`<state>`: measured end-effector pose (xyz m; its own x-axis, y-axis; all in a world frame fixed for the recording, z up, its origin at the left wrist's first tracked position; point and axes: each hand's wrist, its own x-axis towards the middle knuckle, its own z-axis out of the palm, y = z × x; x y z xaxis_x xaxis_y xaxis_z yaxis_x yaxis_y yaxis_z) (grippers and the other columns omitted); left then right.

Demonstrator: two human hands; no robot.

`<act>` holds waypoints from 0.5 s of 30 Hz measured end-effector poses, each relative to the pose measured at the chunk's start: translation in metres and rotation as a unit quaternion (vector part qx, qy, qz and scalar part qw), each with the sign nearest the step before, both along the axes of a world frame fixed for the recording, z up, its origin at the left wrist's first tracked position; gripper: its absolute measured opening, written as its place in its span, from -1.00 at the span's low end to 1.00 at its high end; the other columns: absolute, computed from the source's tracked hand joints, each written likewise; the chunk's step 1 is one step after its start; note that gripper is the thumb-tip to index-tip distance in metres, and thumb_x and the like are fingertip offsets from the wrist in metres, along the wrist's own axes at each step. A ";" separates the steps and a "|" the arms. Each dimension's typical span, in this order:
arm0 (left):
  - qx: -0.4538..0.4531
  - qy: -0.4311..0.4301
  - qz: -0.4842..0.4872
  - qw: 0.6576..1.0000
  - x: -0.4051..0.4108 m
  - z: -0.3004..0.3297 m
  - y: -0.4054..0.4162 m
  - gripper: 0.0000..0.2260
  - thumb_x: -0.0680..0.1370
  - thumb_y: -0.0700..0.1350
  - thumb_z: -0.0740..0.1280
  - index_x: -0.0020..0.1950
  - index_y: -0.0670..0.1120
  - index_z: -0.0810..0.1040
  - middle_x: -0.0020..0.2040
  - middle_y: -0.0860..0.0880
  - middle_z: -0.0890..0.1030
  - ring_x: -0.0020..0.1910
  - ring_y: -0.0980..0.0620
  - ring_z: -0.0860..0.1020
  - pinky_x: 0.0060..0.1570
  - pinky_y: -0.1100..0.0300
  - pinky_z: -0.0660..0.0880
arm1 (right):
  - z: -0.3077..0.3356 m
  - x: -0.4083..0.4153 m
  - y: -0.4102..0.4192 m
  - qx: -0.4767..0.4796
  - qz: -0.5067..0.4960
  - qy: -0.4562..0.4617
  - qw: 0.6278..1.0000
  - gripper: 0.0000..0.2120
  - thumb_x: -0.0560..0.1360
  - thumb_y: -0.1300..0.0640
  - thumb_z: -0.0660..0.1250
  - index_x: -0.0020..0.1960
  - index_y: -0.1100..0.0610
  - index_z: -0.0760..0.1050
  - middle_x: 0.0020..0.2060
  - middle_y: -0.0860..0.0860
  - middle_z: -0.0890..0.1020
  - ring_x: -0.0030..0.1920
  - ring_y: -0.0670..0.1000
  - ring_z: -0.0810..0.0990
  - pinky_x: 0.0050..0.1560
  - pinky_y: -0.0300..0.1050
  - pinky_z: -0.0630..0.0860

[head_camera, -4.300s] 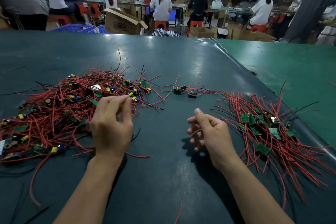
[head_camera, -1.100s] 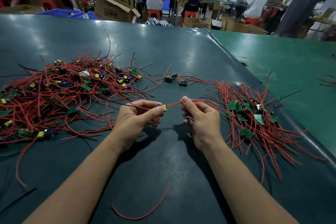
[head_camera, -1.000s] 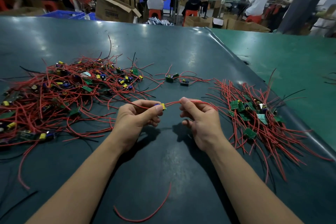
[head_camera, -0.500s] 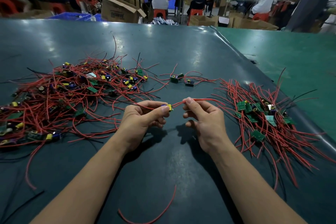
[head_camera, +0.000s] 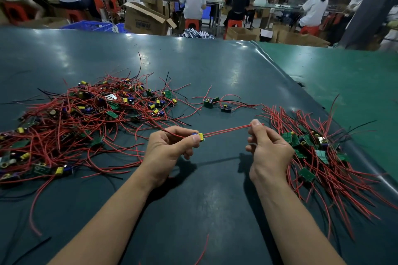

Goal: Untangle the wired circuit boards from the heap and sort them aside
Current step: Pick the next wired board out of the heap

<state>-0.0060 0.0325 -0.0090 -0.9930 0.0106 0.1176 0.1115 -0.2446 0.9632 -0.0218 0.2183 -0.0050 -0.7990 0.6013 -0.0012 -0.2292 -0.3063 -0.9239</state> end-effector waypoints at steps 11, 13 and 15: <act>0.052 0.015 0.053 0.997 -0.012 -0.001 -0.012 -0.77 0.34 -0.12 0.46 -0.05 -0.18 0.65 -0.25 -0.13 0.67 -0.35 0.02 0.59 -0.30 0.26 0.55 | -0.005 0.010 -0.019 0.066 0.172 0.003 0.983 -0.78 0.53 0.09 0.39 -0.25 0.16 0.61 -0.45 0.00 0.56 -0.54 -0.08 0.45 -0.62 -0.27 0.37; 0.050 0.016 0.053 0.997 -0.013 -0.003 -0.013 -0.80 0.35 -0.13 0.45 -0.05 -0.15 0.67 -0.22 -0.14 0.68 -0.34 0.01 0.59 -0.29 0.25 0.56 | -0.005 0.012 -0.029 0.109 0.260 -0.022 0.959 -0.76 0.43 -0.03 0.43 -0.20 0.16 0.64 -0.38 0.02 0.60 -0.52 -0.06 0.48 -0.61 -0.25 0.37; 0.031 0.016 0.043 0.998 -0.013 -0.004 -0.014 -0.83 0.36 -0.11 0.46 -0.09 -0.11 0.71 -0.22 -0.14 0.68 -0.34 0.00 0.59 -0.28 0.24 0.56 | -0.006 0.012 -0.030 0.137 0.291 -0.035 0.946 -0.71 0.38 -0.09 0.42 -0.15 0.14 0.65 -0.35 0.00 0.62 -0.51 -0.04 0.48 -0.59 -0.19 0.38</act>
<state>-0.0188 0.0187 -0.0131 -0.9856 -0.0827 0.1473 0.1653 -0.2922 0.9420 -0.0102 0.1879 -0.0105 -0.9987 0.0439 0.0259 -0.0306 -0.1089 -0.9936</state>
